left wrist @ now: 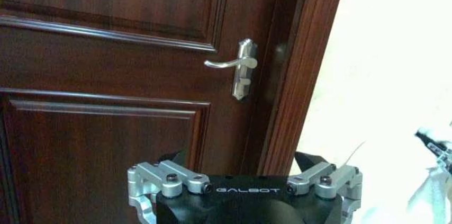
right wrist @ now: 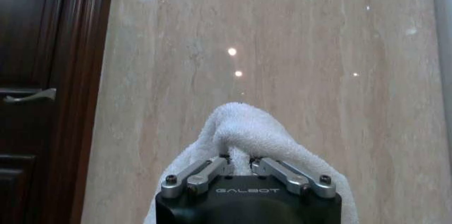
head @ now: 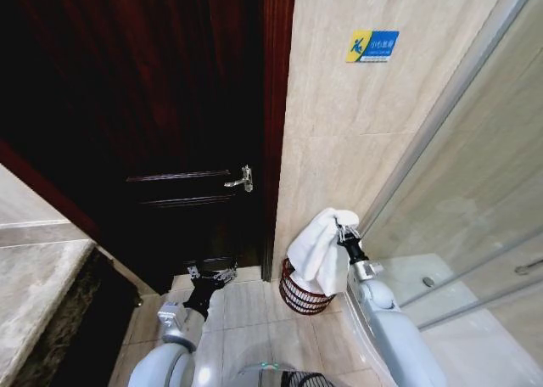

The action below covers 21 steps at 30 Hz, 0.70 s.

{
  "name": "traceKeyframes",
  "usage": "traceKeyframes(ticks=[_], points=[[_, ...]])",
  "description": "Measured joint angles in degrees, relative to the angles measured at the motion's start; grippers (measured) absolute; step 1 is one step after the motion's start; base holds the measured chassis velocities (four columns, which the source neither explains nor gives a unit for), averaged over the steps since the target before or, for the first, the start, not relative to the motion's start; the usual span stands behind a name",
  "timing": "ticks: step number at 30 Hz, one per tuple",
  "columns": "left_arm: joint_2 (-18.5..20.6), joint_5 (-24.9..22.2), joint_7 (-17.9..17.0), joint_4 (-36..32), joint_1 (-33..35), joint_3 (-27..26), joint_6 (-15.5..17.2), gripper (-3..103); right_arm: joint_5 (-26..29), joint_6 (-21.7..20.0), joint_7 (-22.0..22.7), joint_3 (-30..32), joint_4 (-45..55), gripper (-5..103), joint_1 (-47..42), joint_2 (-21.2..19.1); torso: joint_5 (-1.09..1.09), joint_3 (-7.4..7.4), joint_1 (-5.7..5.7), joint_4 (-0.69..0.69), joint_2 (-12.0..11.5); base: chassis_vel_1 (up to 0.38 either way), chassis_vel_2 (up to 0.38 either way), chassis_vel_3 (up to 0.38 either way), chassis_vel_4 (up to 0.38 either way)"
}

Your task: Discard the used towel into the hamper.

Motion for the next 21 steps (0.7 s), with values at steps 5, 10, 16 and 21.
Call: traceKeyframes(ticks=[5,10,16,21], points=[[0.0,0.0,0.0,0.0,0.0,0.0,0.0,100,2.2,2.1,-2.1,0.4,-6.1,8,0.1,2.4,0.03,0.00,0.00,0.00,0.0,0.000,0.000,0.000,0.000],[0.0,0.0,0.0,0.0,0.0,0.0,0.0,100,1.9,4.8,-5.7,3.2,-17.7,8,0.5,4.3,0.03,0.00,0.00,-0.01,0.0,0.000,0.000,0.000,0.000],[0.0,0.0,0.0,0.0,0.0,0.0,0.0,100,3.1,5.1,-6.9,3.8,-21.8,8,0.4,4.5,0.01,0.00,0.00,-0.01,0.0,0.000,0.000,0.000,0.000],[0.0,0.0,0.0,0.0,0.0,0.0,0.0,100,2.3,4.9,-7.7,3.9,-22.9,8,-0.3,5.0,0.00,0.00,0.00,0.00,0.0,0.000,0.000,0.000,0.000]])
